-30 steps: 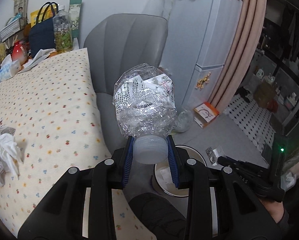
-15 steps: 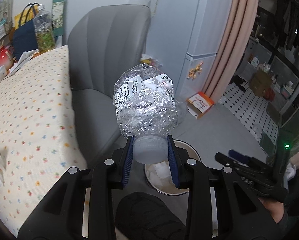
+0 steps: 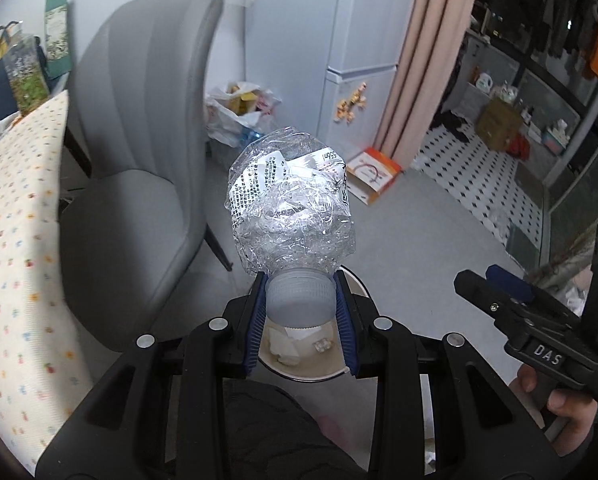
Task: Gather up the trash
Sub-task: 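Open the left gripper to drop the bottle in the bin while the right releases the blister pack, then withdraw both open grippers from the bin back over the table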
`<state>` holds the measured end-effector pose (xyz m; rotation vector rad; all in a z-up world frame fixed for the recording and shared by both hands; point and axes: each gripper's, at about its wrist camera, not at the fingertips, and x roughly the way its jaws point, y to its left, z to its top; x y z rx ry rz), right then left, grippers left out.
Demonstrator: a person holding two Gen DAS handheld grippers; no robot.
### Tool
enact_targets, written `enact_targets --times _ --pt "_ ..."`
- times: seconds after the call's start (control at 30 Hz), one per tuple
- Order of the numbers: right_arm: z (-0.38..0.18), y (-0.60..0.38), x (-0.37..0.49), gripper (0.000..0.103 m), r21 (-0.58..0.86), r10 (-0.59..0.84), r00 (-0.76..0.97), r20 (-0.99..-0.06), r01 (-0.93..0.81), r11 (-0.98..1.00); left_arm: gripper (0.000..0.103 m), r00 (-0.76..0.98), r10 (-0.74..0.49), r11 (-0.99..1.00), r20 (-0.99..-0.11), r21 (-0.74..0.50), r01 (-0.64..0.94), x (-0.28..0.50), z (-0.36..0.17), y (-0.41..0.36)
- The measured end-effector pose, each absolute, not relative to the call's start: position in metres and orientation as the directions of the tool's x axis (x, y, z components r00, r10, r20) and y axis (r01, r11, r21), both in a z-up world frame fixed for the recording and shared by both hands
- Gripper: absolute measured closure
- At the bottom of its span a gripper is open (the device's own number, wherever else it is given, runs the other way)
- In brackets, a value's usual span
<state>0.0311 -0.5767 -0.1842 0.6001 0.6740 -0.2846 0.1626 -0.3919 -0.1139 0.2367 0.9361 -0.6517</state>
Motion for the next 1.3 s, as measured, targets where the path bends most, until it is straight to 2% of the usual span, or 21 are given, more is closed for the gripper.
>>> enact_targets --times 0.23,0.27,0.3,0.37,0.63,1.0,1.3 --pt "-0.188 -0.593 0.018 0.021 0.431 -0.086 0.745 -0.661 0.472 0.769 0.070 0.352 -0.413 0.756 -0.840 -0.100 0.647 0.162 -0.132 -0.421" --pt "-0.189 -0.595 0.017 0.021 0.432 -0.090 0.743 -0.663 0.477 0.765 0.065 0.345 -0.419 0.752 -0.840 -0.108 0.650 0.162 -0.134 -0.423" --pt "-0.189 -0.596 0.016 0.021 0.432 -0.093 0.742 -0.664 0.482 0.762 0.050 0.343 -0.422 0.750 -0.839 -0.111 0.651 0.163 -0.134 -0.425" --pt "-0.190 -0.599 0.014 0.021 0.430 -0.099 0.740 -0.665 0.488 0.759 0.035 0.357 -0.430 0.749 -0.829 -0.107 0.654 0.162 -0.132 -0.427" --pt "-0.186 -0.590 0.020 0.021 0.429 -0.087 0.744 -0.662 0.472 0.770 0.009 0.410 -0.437 0.773 -0.801 -0.102 0.626 0.164 -0.113 -0.412" --pt "-0.153 -0.554 0.033 0.008 0.402 -0.068 0.780 -0.622 0.393 0.827 0.006 0.523 -0.448 0.844 -0.725 -0.150 0.516 0.163 -0.064 -0.333" --pt "-0.119 -0.508 0.047 0.008 0.382 -0.024 0.806 -0.591 0.306 0.872 0.006 0.608 -0.451 0.879 -0.653 -0.208 0.429 0.155 -0.032 -0.252"
